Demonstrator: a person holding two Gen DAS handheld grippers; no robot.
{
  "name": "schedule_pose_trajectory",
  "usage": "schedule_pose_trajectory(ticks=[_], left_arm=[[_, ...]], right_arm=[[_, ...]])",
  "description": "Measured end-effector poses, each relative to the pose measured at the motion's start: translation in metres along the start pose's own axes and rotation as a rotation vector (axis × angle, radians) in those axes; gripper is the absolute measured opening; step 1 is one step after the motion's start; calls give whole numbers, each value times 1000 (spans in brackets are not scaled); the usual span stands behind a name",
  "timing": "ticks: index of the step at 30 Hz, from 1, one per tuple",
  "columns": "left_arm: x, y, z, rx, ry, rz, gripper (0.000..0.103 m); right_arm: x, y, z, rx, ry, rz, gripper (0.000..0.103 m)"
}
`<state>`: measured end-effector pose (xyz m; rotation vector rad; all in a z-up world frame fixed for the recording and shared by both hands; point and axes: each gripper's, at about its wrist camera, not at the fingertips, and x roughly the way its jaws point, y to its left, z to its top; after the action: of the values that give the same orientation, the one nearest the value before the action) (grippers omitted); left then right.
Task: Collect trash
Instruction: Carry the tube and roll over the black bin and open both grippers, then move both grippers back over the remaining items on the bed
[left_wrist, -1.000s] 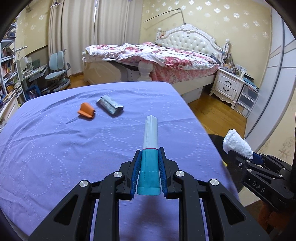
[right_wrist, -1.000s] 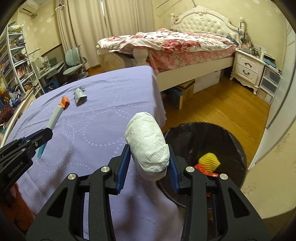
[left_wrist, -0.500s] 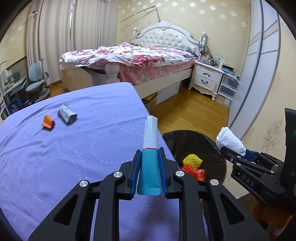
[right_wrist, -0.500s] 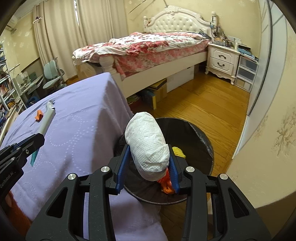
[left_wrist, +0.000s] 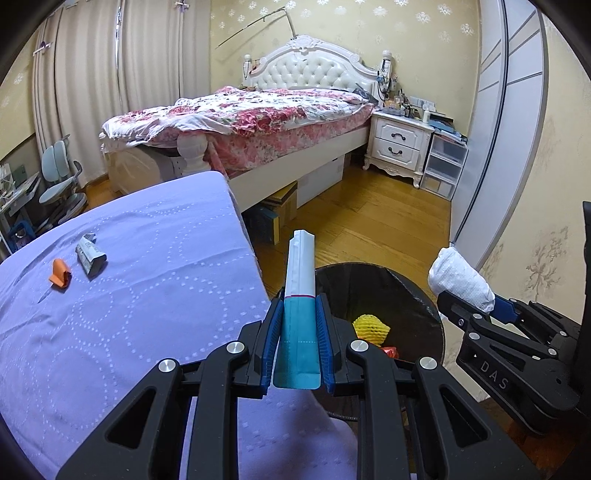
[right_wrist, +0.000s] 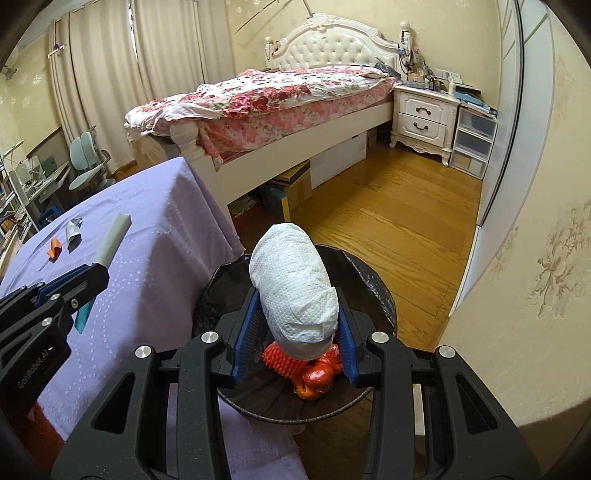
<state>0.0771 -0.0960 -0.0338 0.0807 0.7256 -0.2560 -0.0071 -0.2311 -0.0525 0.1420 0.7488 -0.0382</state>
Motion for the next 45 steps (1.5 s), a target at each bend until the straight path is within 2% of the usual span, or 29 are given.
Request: schedule_pose_trajectory(ticks=[27, 28, 30, 34, 36, 39, 45], left_arm=[[32, -36, 7, 77, 32, 26, 24], [33, -36, 6, 76, 38, 29, 26], [33, -35, 4, 69, 43, 36, 44], [31, -32, 3, 53, 40, 38, 54], [29, -31, 3, 50, 32, 44, 63], [26, -27, 3, 45, 25, 50, 70], [23, -17, 2, 17, 27, 83, 75]], right_arm=[[20, -23, 6, 48, 16, -25, 40], [21, -23, 6, 51, 18, -26, 41], [20, -24, 5, 55, 14, -31, 49], [20, -26, 5, 53, 15, -37, 51], [20, -26, 5, 54, 13, -41, 52], [18, -27, 4, 56, 9, -48, 57], [17, -26, 4, 55, 8, -54, 65]])
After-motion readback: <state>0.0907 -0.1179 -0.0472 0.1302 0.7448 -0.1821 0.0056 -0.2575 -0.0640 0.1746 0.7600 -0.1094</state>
